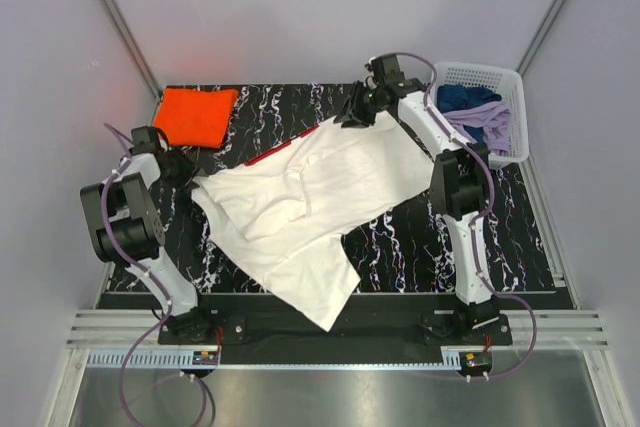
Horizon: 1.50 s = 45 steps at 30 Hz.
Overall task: Fold and stack the t-shirts
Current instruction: Fold the tshirt
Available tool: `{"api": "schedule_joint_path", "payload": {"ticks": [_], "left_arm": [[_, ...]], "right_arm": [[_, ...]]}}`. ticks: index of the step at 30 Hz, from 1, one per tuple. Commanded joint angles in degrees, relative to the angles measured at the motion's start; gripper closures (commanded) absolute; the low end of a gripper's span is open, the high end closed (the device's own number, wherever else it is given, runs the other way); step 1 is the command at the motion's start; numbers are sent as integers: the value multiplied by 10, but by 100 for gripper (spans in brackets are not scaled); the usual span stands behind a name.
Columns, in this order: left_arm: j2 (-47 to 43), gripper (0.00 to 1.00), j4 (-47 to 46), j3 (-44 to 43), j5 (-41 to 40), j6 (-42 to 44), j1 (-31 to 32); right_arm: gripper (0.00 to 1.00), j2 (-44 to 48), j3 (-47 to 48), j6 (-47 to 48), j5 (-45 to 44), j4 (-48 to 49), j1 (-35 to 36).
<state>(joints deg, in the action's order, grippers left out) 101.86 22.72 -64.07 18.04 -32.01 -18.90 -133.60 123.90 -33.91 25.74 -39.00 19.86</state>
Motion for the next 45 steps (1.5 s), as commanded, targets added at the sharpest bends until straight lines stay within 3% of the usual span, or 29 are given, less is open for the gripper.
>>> {"api": "schedule_joint_path", "payload": {"ticks": [1, 4, 10, 13, 21, 29, 31, 34, 39, 43, 45], "left_arm": [[19, 58, -23, -38, 16, -12, -3], [27, 65, -16, -47, 9, -10, -4], [24, 69, -9, -45, -10, 5, -9], [39, 76, -1, -53, -10, 11, -12], [58, 93, 3, -65, -23, 26, -28], [102, 98, 23, -113, -36, 43, -36], [112, 96, 32, -126, -37, 51, -36], [120, 81, 43, -147, -34, 54, -36], [53, 49, 47, -118, -24, 41, -34], [-45, 46, 65, -65, -39, 48, -29], [-93, 45, 72, -36, -43, 50, -26]], "right_arm": [[63, -50, 67, -25, -18, -3, -46], [70, -75, 83, -38, -25, 7, -72], [83, -105, 84, -21, -20, 45, -86], [87, -120, 107, -8, -45, 18, -86], [90, -125, 79, 24, -153, 20, -98], [89, -187, 129, 51, -146, -7, -123], [89, -189, 129, 57, -133, -7, -123], [89, -188, 129, 59, -121, -8, -123], [87, -182, 159, 66, -124, -46, -121], [79, -127, 164, 55, -140, -89, -114], [70, -99, 149, 57, -153, -106, -108]]}}
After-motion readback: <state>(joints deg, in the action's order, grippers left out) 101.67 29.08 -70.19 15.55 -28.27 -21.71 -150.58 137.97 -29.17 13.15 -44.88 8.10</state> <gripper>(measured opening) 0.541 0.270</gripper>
